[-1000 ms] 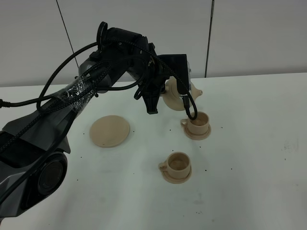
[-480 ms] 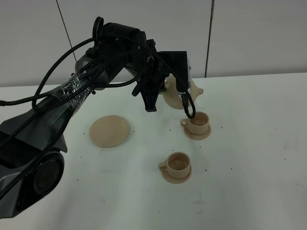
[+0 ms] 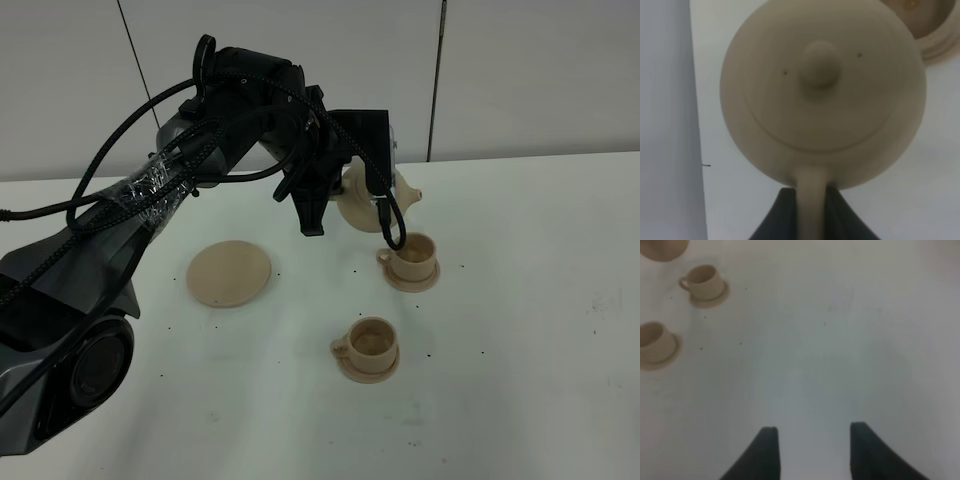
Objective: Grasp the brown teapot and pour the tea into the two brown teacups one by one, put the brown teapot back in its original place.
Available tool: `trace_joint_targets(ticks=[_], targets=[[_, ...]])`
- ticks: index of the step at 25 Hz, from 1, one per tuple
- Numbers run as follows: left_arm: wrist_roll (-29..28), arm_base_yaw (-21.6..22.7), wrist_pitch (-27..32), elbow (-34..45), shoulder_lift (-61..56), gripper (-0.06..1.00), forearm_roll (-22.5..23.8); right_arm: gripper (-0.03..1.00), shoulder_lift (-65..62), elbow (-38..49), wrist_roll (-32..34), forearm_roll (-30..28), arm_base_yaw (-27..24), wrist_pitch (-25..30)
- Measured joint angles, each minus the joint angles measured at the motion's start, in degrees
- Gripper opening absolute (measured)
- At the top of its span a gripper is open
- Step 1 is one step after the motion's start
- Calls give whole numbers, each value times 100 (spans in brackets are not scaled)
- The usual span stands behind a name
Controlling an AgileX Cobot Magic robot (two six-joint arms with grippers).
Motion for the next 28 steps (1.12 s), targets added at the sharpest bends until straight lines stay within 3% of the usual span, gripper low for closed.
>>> trace_joint_targets(ticks=[28], targets=[[127,0,37,0,-132,17,211,33,0,0,0,0,0,0]])
